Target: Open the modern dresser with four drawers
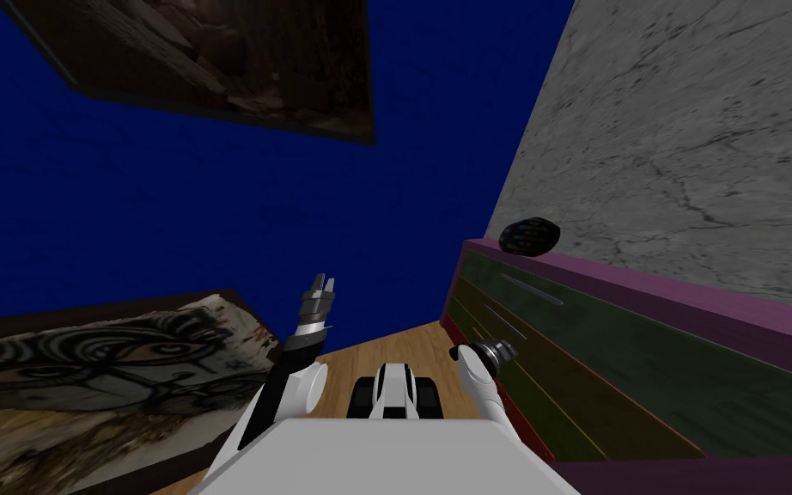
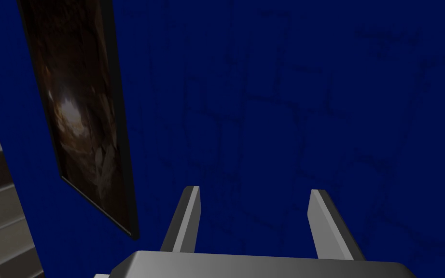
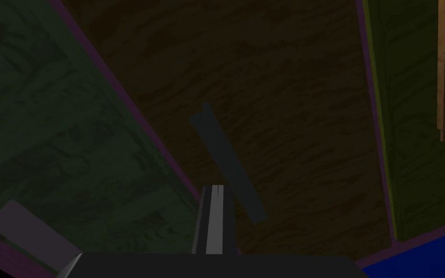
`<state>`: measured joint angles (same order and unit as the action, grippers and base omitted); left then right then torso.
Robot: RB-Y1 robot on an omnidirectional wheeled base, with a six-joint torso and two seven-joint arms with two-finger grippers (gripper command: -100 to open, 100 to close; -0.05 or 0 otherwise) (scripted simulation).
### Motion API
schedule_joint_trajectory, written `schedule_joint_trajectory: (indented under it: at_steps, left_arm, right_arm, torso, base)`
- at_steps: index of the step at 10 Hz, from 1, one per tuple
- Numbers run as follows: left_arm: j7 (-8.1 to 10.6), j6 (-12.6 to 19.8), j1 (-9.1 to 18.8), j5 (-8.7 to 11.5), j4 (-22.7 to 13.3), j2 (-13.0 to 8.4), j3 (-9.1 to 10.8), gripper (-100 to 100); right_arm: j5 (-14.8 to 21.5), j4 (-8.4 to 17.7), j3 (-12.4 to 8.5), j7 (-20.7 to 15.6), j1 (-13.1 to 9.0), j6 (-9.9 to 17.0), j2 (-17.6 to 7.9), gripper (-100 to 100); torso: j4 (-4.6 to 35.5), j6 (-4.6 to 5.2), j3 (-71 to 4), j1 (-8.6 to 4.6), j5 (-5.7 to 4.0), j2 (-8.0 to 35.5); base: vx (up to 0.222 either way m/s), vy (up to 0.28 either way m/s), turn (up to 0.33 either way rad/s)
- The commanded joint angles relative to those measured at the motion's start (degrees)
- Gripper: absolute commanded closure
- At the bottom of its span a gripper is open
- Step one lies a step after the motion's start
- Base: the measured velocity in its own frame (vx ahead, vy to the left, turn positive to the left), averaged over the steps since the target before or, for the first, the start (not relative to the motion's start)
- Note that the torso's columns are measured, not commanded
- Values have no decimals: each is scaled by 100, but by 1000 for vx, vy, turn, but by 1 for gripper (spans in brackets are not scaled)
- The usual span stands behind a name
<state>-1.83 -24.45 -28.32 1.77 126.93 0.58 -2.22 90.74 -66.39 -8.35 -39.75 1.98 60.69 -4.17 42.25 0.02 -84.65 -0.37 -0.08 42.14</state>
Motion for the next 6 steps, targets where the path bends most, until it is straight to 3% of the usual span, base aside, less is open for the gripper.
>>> schedule_joint_trajectory:
  at_steps: [1, 5, 6]
  left_arm:
    - [0, 0, -1, 0, 0, -1, 1, 0]
    - [0, 0, -1, 0, 0, -3, 3, 0]
    - [0, 0, -1, 0, 0, -3, 3, 0]
  right_arm:
    - [-27, -30, -15, 43, -41, -17, -221, -100]
    - [-315, -148, -103, 374, -315, -206, -135, -100]
    - [-275, -119, -101, 287, -300, -171, -186, -100]
  torso:
    - [-1, 1, -2, -16, -6, -3]
    - [5, -1, 11, 22, 4, 18]
    - [4, -2, 10, 35, 7, 16]
  base:
    - [14, -31, -11]
    - [36, -152, -23]
    - [19, -82, 2]
